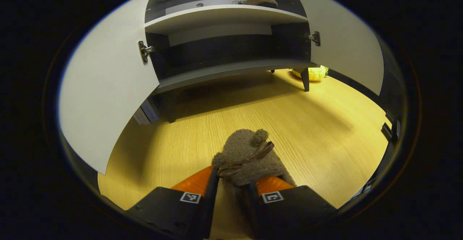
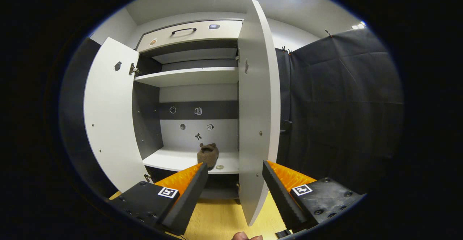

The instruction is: Grab one shoe with the right hand and put it into the shoe cabinet, grab the other shoe with the left hand and put it into the shoe cabinet; then close the right door with the right hand and the left door with the left hand.

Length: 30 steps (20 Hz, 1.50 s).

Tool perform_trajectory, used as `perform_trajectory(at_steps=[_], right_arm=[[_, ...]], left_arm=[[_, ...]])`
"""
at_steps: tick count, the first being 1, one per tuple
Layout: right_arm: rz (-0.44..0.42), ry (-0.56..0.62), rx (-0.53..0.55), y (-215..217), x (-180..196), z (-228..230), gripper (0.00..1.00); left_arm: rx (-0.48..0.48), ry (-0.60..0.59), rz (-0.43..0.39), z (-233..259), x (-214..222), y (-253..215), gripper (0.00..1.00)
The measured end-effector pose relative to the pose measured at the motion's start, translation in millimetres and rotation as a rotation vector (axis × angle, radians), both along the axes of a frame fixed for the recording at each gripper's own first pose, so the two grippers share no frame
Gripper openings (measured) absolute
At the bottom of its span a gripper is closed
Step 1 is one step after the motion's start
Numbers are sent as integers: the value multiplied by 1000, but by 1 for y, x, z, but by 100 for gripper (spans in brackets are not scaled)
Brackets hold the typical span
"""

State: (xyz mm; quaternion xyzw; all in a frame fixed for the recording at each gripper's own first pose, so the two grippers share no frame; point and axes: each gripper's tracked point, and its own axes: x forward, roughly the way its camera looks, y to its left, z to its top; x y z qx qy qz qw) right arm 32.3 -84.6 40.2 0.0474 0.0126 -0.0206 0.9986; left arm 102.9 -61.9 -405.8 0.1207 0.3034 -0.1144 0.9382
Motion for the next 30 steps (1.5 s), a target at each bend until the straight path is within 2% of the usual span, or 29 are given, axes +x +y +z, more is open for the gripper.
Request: perform_trajectory(at_steps=[1, 2, 3, 5, 10, 14, 18, 25, 30], right_arm=[[-1, 4, -2, -2, -1, -1, 98], [-3, 7, -4, -3, -2, -2, 98], [-3, 8, -5, -3, -2, -2, 98], [-5, -2, -2, -7, -4, 0, 98], [2, -4, 15, -10, -5, -3, 98], [17, 2, 19, -10, -6, -7, 99], [18, 2, 18, -16, -6, -10, 99], [19, 21, 48, -25, -3, -22, 98], [14, 24, 46, -37, -9, -29, 98]], left_arm=[[16, 6, -1, -3, 2, 1, 36], [36, 4, 4, -3, 3, 5, 31], [41, 13, 3, -2, 3, 4, 17], [58, 23, 4, 5, 1, 3, 12], [82, 9, 17, 55, -8, 1, 10], [-16, 46, 67, 116, -19, -11, 8], [-28, 23, 117, 190, -9, -10, 8], [-62, -116, 186, 336, 47, -14, 8], [-86, -191, 209, 406, 108, -23, 7]])
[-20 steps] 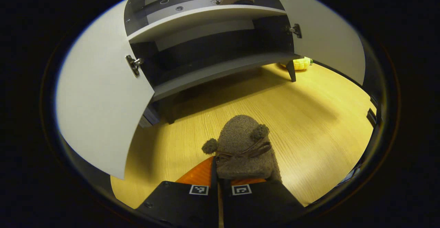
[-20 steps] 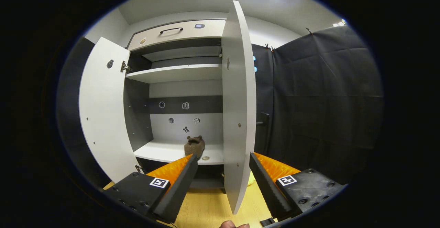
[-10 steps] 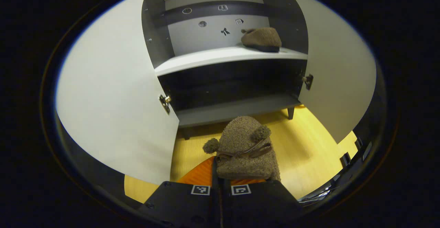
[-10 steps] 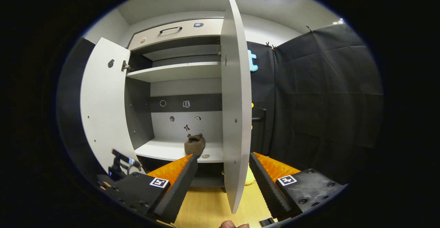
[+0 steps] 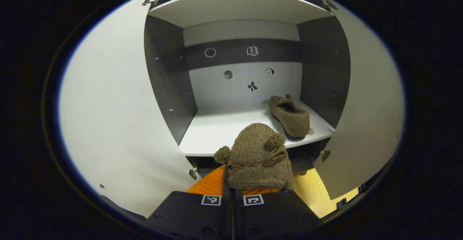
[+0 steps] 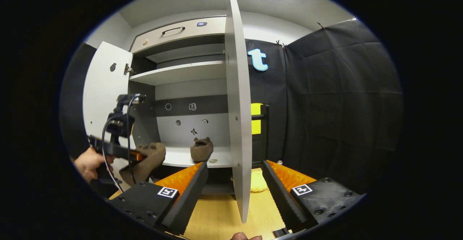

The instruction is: Grab one shoe with the right hand and put it into the shoe cabinet, grab the other shoe with the left hand and put it into the shoe cabinet; then close the right door with the right hand and the left door with the left hand.

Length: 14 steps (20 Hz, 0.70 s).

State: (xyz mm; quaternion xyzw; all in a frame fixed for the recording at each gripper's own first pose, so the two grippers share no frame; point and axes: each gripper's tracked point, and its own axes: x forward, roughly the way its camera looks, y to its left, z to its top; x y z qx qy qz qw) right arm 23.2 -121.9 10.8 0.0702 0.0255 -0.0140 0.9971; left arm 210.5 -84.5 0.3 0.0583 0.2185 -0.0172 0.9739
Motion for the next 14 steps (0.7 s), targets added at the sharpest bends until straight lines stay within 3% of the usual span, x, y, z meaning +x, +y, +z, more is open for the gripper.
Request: perform_trajectory(at_steps=[8, 14], right_arm=[[-36, 32, 4, -25, -3, -21, 99], [-86, 45, 17, -57, -4, -27, 99]], left_arm=[[13, 4, 36, 45, 107, -9, 7], [40, 113, 79, 11, 189, -5, 7]])
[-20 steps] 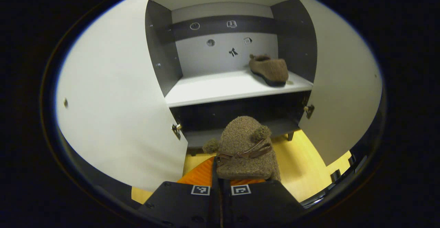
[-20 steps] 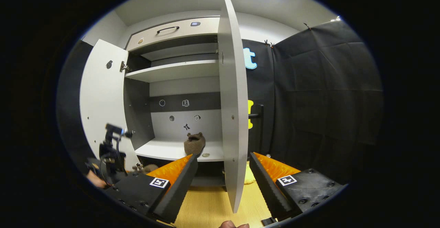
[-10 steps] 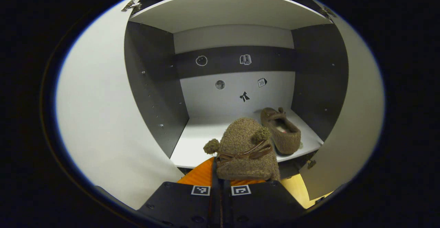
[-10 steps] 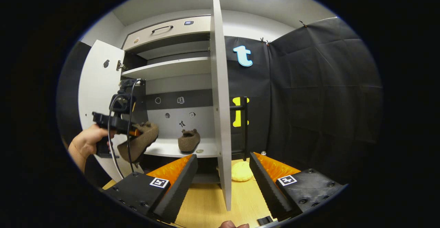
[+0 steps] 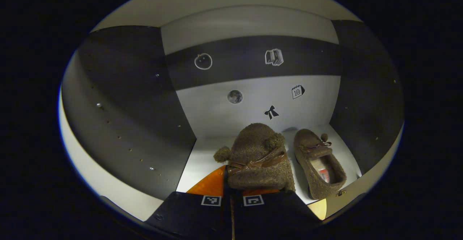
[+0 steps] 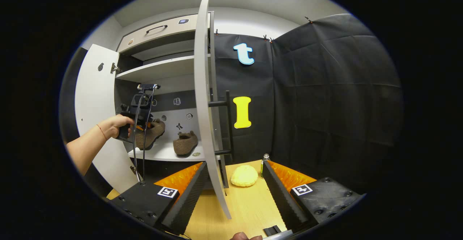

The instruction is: Grab one shoe with the right hand and put it into the shoe cabinet, grab the other shoe with the left hand and put it into the shoe cabinet; then close the right door with the right hand and the left door with the left hand.

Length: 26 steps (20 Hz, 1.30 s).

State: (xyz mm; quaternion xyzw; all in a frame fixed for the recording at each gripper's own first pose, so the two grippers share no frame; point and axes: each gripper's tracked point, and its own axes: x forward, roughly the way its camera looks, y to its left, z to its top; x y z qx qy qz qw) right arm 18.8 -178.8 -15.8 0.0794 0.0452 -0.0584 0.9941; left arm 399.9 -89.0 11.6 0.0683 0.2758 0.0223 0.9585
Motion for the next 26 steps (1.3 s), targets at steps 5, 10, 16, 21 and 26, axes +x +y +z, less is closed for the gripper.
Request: perform_trajectory(at_steps=[5, 10, 16, 21, 26], right_arm=[[-55, 11, -17, -25, 0, -7, 99], [-91, 32, -7, -41, 2, -17, 99], [-108, 27, -3, -51, 1, -16, 99], [-102, 25, 9, -51, -5, -16, 99], [-81, 18, 7, -47, -12, -12, 99]], left_arm=[[57, 97, 16, -39, 41, 6, 8], [99, 142, -8, -57, 66, 0, 8], [108, 189, 0, -69, 66, 1, 15], [80, 165, -47, -55, 50, -4, 36], [103, 82, -71, -31, 24, -4, 70]])
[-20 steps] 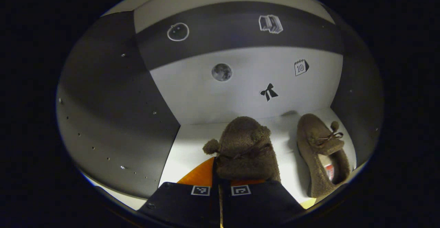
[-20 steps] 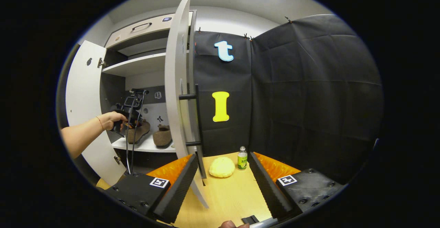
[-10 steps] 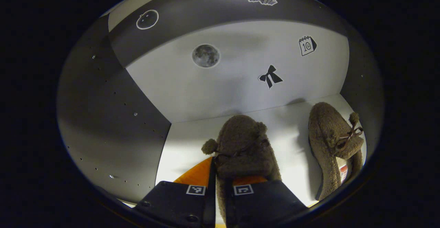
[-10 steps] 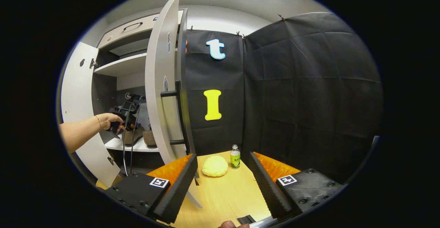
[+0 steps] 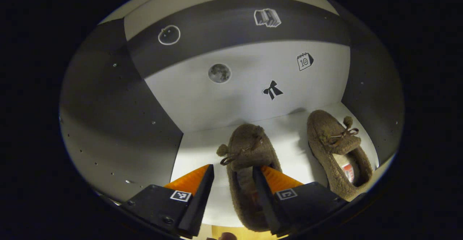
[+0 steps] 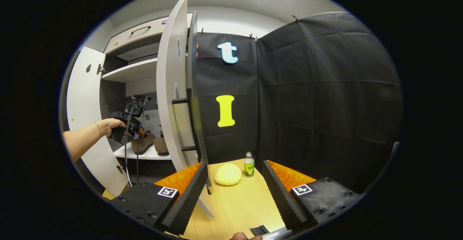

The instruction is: Grab one shoe with the right hand and put it into the shoe cabinet, grab the other shoe with the left hand and put it into the shoe cabinet; then close the right door with the right hand and the left door with the left hand.

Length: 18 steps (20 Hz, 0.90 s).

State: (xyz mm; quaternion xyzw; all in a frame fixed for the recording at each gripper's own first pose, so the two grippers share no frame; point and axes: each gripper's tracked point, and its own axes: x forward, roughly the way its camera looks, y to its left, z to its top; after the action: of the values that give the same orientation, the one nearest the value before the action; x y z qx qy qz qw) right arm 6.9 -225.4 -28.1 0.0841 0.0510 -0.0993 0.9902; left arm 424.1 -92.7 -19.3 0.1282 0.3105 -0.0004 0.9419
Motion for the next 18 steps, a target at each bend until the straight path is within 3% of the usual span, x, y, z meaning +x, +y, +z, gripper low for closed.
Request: perform_trajectory(at_steps=[1, 3, 8, 10, 14, 17, 18], right_arm=[[4, -2, 1, 1, -1, 1, 99], [12, -5, 5, 3, -3, 3, 99], [31, -12, 12, 6, -3, 7, 99], [40, -13, 22, 6, 0, 8, 99], [60, -14, -2, 3, 15, 15, 98], [75, -13, 10, -1, 30, 21, 98], [81, -16, 10, -3, 35, 24, 98]], left_arm=[[-1, -28, -5, 6, -6, -1, 80], [-12, -92, -15, 20, -20, -1, 89], [-96, -269, -47, 70, -67, -7, 93], [-98, -337, -60, 88, -91, -7, 100], [-120, -443, -96, 116, -142, -19, 96], [-196, -531, -128, 130, -184, -34, 100], [-215, -554, -135, 133, -198, -37, 92]])
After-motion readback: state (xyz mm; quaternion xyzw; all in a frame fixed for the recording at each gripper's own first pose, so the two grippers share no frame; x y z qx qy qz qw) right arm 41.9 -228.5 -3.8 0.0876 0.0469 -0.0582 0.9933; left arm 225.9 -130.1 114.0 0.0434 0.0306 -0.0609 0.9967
